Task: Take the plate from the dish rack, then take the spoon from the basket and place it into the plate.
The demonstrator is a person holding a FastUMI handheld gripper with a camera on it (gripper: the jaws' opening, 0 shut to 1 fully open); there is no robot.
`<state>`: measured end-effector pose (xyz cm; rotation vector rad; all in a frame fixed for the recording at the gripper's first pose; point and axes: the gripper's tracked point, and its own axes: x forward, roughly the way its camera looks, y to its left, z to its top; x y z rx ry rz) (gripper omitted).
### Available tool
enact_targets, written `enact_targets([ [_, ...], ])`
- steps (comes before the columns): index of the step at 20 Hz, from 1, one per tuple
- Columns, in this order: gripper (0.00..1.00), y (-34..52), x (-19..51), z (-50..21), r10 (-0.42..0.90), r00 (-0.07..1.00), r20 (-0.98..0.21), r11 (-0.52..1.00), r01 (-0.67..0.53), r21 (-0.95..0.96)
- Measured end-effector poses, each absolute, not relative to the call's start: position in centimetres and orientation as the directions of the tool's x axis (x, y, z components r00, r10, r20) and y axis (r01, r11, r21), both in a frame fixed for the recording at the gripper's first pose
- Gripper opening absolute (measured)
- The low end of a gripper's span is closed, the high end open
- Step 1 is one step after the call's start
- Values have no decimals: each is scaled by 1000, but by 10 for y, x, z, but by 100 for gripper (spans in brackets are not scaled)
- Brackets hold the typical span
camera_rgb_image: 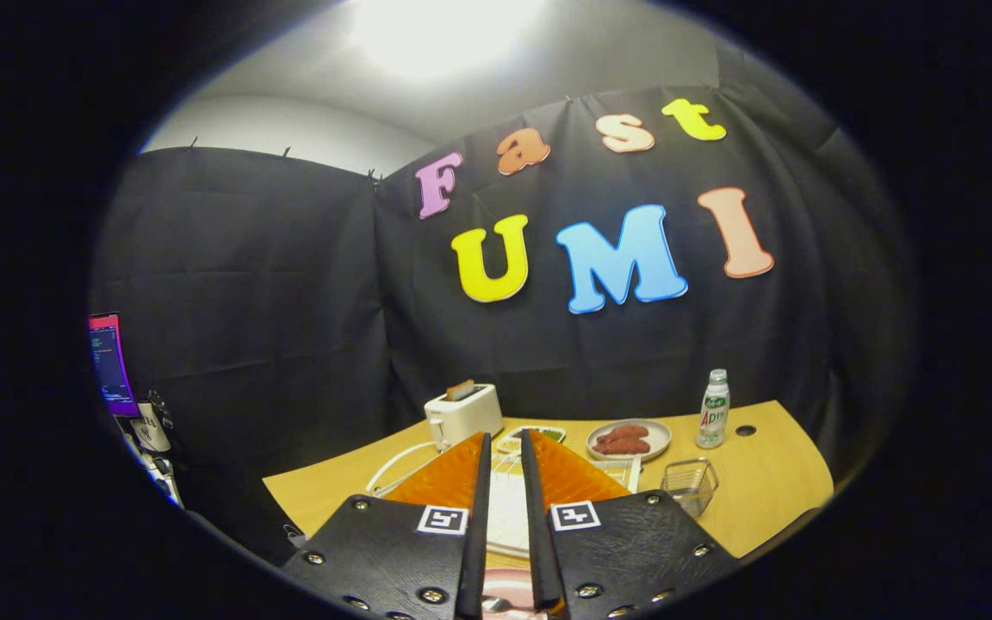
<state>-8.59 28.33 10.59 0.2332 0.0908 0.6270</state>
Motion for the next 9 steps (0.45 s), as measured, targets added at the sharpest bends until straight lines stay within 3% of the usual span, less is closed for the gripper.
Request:
enact_targets([
  [9,21,190,-17,205,405,910,91,893,-414,174],
])
